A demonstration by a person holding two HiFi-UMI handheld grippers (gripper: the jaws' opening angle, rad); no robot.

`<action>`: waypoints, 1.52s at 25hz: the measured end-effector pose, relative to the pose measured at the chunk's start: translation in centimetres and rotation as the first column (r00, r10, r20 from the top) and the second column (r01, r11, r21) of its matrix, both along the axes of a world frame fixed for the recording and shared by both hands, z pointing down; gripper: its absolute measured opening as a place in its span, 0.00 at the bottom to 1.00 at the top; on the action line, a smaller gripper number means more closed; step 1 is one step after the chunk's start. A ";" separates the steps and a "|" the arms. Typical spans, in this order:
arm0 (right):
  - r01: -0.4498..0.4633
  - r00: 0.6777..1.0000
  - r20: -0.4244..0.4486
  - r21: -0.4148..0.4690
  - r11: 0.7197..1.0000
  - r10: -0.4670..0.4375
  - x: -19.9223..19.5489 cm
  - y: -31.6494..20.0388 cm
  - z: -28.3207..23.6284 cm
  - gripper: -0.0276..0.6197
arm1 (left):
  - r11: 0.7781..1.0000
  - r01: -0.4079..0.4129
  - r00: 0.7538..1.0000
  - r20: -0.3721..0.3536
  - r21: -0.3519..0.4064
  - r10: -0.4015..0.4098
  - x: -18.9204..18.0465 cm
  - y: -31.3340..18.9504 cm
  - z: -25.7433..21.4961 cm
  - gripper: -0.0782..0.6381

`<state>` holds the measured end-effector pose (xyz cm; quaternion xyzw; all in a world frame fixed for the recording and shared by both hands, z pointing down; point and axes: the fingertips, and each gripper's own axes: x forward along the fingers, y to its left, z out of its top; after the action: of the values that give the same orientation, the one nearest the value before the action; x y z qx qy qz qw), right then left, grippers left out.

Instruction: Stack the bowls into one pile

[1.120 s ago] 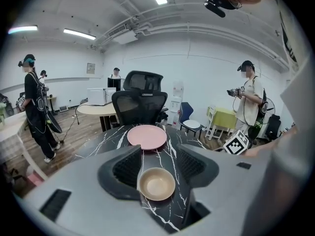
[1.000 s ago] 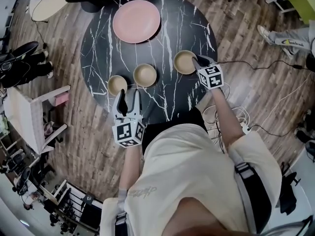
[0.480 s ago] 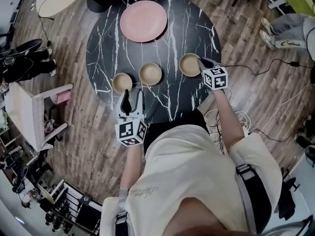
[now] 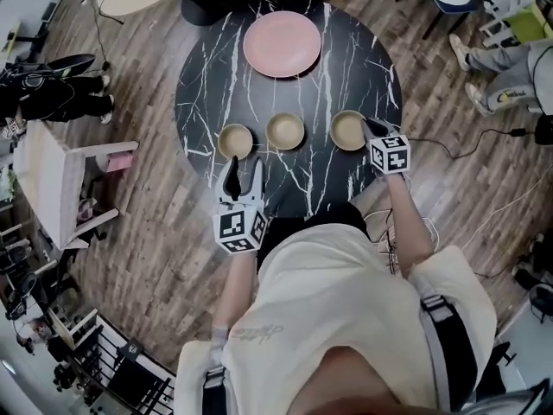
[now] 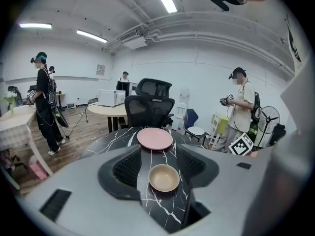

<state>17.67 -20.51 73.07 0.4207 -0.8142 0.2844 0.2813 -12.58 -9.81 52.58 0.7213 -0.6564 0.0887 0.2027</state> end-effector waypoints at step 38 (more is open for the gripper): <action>0.263 0.965 -0.010 0.030 0.964 -0.263 -18.9 0.4 -2.8 0.08 | 0.985 0.171 0.984 -0.041 -0.012 -0.171 -11.8 7.9 1.8 0.44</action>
<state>-1.22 -20.09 70.30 0.3142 -0.8664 0.2307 0.3122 -24.36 -1.89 54.34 0.6631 -0.7111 0.0587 0.2265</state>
